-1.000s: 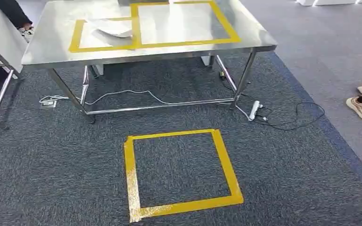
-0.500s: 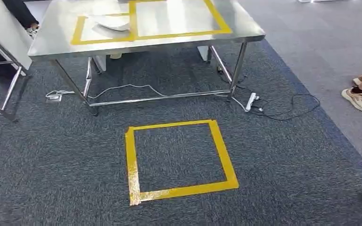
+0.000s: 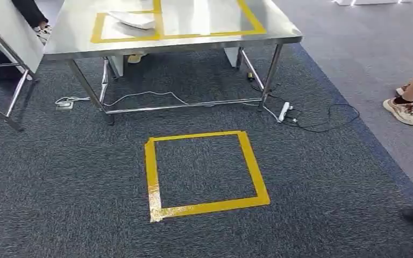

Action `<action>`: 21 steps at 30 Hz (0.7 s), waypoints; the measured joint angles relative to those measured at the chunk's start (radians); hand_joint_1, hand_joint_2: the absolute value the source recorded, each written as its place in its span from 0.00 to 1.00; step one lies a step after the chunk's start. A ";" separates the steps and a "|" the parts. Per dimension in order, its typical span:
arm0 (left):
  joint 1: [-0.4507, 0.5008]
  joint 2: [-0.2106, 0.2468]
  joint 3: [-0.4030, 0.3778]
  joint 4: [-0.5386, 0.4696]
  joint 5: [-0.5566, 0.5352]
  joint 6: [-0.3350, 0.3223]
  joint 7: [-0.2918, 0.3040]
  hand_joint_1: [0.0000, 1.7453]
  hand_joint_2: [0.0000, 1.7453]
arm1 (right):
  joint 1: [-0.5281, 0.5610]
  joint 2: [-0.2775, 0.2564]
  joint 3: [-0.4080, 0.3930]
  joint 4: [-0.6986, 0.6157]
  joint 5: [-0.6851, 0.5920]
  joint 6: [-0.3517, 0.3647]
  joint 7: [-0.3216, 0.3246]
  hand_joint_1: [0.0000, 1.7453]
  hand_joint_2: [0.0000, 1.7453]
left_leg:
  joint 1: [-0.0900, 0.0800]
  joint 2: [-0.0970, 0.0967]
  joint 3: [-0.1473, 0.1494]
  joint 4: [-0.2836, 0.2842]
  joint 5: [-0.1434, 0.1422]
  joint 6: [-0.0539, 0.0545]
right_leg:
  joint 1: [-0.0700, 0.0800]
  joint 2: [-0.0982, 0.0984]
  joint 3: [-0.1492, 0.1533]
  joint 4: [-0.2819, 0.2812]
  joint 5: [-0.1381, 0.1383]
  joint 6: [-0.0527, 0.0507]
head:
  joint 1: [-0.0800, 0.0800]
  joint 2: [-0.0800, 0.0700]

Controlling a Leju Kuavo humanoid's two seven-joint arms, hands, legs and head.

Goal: Take the parts from the cabinet and place them on the table.

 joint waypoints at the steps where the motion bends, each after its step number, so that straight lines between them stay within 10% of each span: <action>1: -0.001 -0.001 0.000 0.000 0.000 -0.002 0.001 0.00 0.00 | -0.004 0.000 0.000 0.000 0.000 0.001 0.000 0.00 0.00 | -0.006 0.001 -0.006 0.007 0.001 -0.006 | 0.002 0.001 0.023 -0.052 -0.017 0.002 | 0.003 0.000; 6: -0.003 -0.003 0.002 0.000 0.000 -0.019 0.013 0.00 0.00 | 0.005 -0.001 0.000 0.000 0.000 0.003 0.000 0.00 0.00 | -0.002 -0.001 -0.021 0.024 0.004 -0.033 | 0.003 -0.002 0.006 -0.053 -0.001 -0.043 | 0.000 0.000; 11: -0.003 0.000 0.002 0.000 0.000 -0.036 0.014 0.00 0.00 | 0.003 -0.001 0.000 0.001 0.003 0.003 0.000 0.00 0.00 | -0.001 -0.002 -0.130 0.334 -0.174 -0.045 | 0.009 -0.005 -0.008 -0.051 0.017 -0.059 | -0.008 0.000; 13: -0.002 0.001 0.003 0.000 0.000 -0.040 0.015 0.00 0.00 | 0.004 -0.001 0.000 0.001 0.003 0.003 0.000 0.00 0.00 | -0.002 -0.003 -0.089 0.278 -0.123 -0.038 | 0.012 -0.005 -0.011 -0.048 0.020 -0.058 | -0.008 0.000; 15: -0.002 0.002 0.003 0.000 0.000 -0.041 0.015 0.00 0.00 | 0.003 -0.001 0.000 0.001 0.004 0.002 0.000 0.00 0.00 | -0.005 -0.005 0.000 0.106 -0.037 -0.022 | 0.016 -0.004 -0.007 -0.047 0.020 -0.058 | -0.009 0.000; 17: -0.002 0.003 0.003 0.001 0.000 -0.042 0.018 0.00 0.00 | -0.002 0.000 0.000 0.001 0.004 0.002 -0.002 0.00 0.00 | -0.009 -0.006 0.032 0.025 -0.028 -0.006 | 0.023 -0.002 -0.014 -0.040 0.019 -0.051 | -0.008 0.000; 19: -0.004 0.002 0.003 0.001 0.000 -0.045 0.019 0.00 0.00 | -0.001 -0.001 0.000 0.002 0.008 0.002 -0.002 0.00 0.00 | -0.006 -0.006 0.029 0.013 -0.038 -0.029 | 0.023 -0.004 -0.031 -0.030 0.019 -0.055 | -0.005 0.000; 21: 0.001 0.003 0.003 0.001 0.001 -0.048 0.023 0.00 0.00 | 0.000 -0.001 0.000 0.002 0.011 0.002 -0.001 0.00 0.00 | -0.016 -0.007 0.023 0.022 -0.040 -0.019 | 0.016 -0.005 -0.032 -0.038 0.027 -0.042 | -0.004 0.000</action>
